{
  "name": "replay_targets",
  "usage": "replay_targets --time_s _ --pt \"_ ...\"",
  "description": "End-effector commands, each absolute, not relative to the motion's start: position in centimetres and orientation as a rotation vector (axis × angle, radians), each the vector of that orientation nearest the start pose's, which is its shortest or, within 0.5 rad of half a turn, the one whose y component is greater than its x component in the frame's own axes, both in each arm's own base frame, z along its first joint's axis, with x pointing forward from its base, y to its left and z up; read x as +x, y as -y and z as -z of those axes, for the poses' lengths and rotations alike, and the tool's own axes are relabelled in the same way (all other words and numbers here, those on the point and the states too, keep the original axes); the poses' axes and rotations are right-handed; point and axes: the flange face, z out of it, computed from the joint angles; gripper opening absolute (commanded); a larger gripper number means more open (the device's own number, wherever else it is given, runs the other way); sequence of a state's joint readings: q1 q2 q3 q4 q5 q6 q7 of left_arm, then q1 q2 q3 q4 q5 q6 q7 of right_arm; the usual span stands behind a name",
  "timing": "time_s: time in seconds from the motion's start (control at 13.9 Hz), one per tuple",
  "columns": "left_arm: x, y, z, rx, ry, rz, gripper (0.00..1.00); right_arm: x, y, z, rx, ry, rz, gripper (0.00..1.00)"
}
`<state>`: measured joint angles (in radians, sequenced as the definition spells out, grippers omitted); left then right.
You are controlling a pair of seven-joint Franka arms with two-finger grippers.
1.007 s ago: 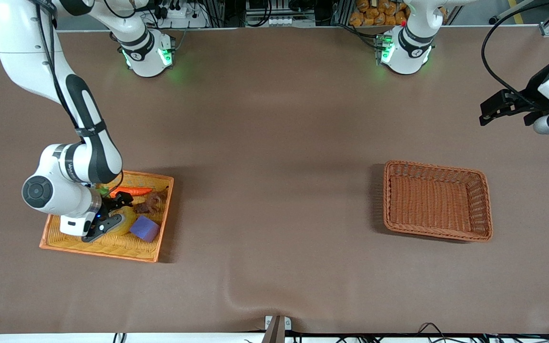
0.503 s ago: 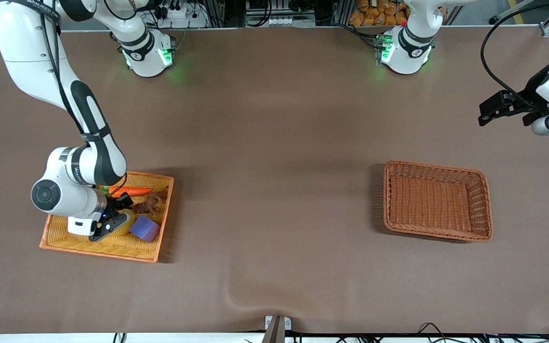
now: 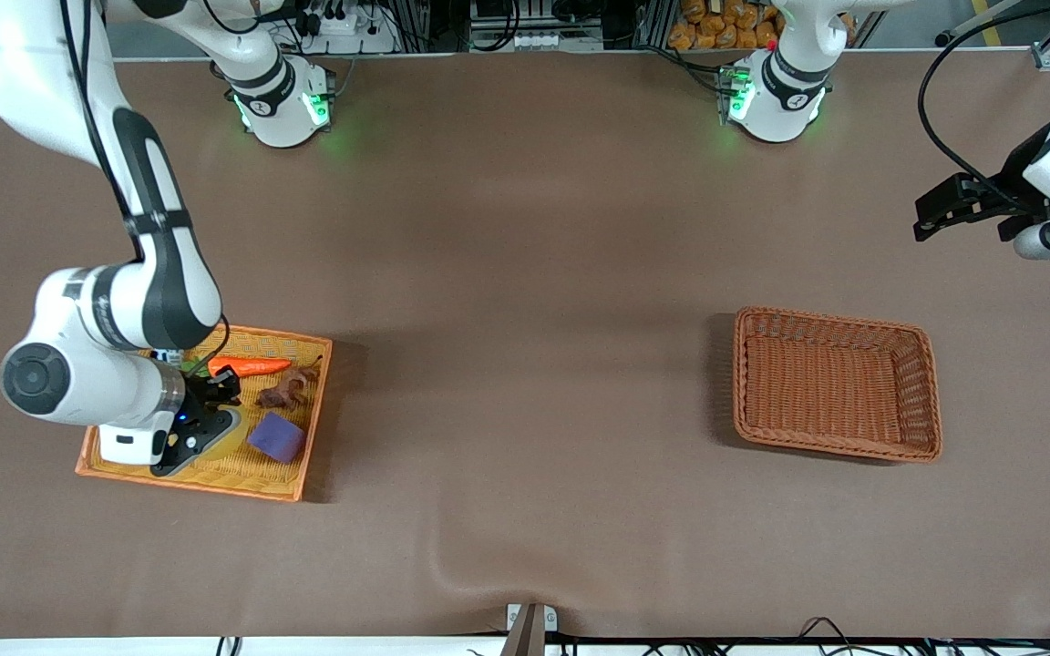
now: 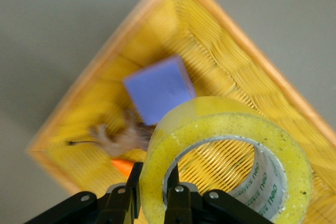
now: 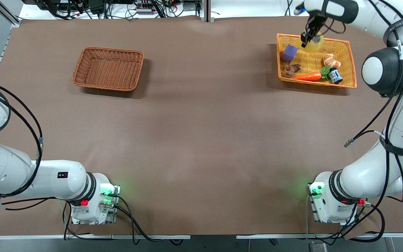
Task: Transfer tape with both arms
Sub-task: 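Grasp the yellow tape roll by its rim with the right gripper, then carry the tape toward the table middle while the left gripper approaches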
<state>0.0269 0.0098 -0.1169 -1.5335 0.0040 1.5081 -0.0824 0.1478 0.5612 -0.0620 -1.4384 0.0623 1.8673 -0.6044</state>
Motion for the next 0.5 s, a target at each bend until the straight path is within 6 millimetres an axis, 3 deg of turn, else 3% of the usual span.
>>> replay_targets --time_s 0.0,0.14,0.29,0.43 --pt "54.6 5.3 -63.2 -3.149 -0.006 -0.072 1.0 68.7 -14.7 -40.1 -2.924 0.949 -0.207 0.0" --pt "54.8 5.8 -62.7 -3.149 -0.018 -0.081 1.0 66.4 -23.5 -40.9 -2.947 0.773 -0.209 0.0" --pt "55.0 6.4 -62.6 -3.15 -0.035 -0.072 1.0 62.3 -35.0 -40.7 -2.999 0.621 -0.186 0.0" --pt "55.6 6.5 -61.9 -3.154 -0.037 -0.072 1.0 59.3 -45.1 -37.3 -3.014 0.431 -0.027 0.0"
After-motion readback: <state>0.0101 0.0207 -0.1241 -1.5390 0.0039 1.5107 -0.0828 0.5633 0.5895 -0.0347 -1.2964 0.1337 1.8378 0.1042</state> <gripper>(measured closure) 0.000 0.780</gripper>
